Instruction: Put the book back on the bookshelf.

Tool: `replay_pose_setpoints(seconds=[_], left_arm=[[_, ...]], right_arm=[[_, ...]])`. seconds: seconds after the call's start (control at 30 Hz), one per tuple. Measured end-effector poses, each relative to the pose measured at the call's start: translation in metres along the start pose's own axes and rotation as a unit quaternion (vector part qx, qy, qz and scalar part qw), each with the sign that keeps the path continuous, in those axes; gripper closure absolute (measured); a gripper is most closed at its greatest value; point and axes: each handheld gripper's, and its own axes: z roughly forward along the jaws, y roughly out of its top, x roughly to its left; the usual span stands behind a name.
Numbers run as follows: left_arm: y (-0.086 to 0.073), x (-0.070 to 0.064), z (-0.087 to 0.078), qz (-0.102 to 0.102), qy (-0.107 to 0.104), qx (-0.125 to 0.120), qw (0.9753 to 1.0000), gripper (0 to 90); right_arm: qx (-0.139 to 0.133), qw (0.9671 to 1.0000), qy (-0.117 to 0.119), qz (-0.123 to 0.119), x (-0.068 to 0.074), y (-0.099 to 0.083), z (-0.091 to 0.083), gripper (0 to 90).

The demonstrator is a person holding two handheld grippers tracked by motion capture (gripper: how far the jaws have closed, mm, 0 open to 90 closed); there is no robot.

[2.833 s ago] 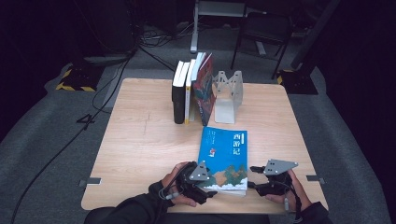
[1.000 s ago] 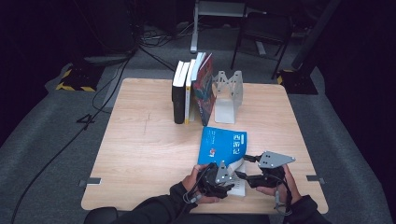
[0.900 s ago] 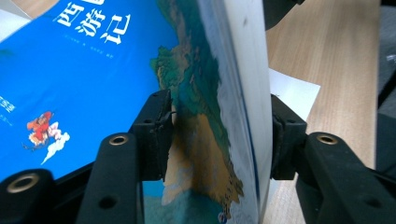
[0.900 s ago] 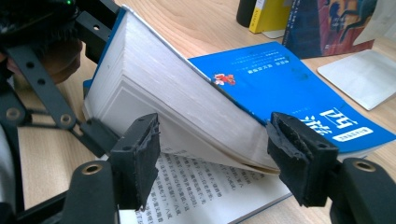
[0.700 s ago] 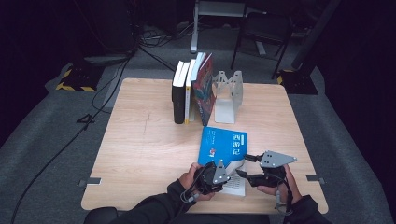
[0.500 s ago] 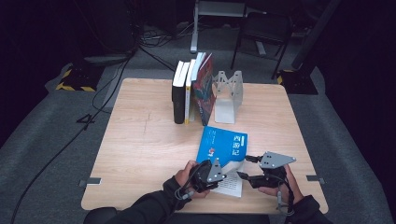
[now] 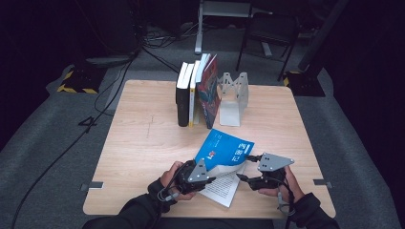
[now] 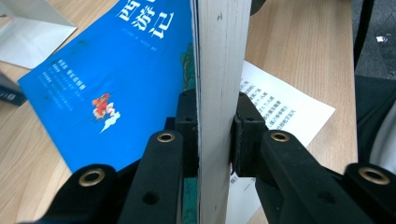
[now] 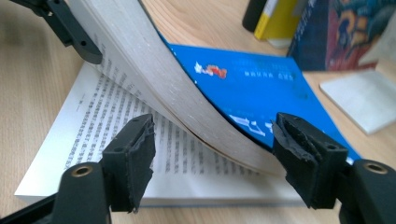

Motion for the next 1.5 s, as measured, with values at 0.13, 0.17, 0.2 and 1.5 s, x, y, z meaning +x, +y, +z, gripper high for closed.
replay_pose_setpoints(seconds=[0.13,0.17,0.2,1.5], left_arm=[[-0.003,0.001,-0.008,0.0,0.0,0.0,1.0,76.8],[-0.004,0.001,-0.01,-0.002,-0.001,0.0,1.0,76.8],[-0.005,0.002,-0.012,-0.002,-0.002,0.001,1.0,76.8],[0.008,0.032,0.019,0.027,-0.005,0.016,0.9995,62.3]], right_arm=[[0.003,0.9998,0.01,-0.018,-0.001,0.007,0.007,29.9],[0.007,0.9996,0.009,-0.024,-0.002,0.008,0.011,29.7],[0.008,0.9995,0.014,-0.027,-0.003,0.008,0.014,30.2],[0.033,0.9971,0.004,-0.068,0.016,0.009,0.003,72.6]])
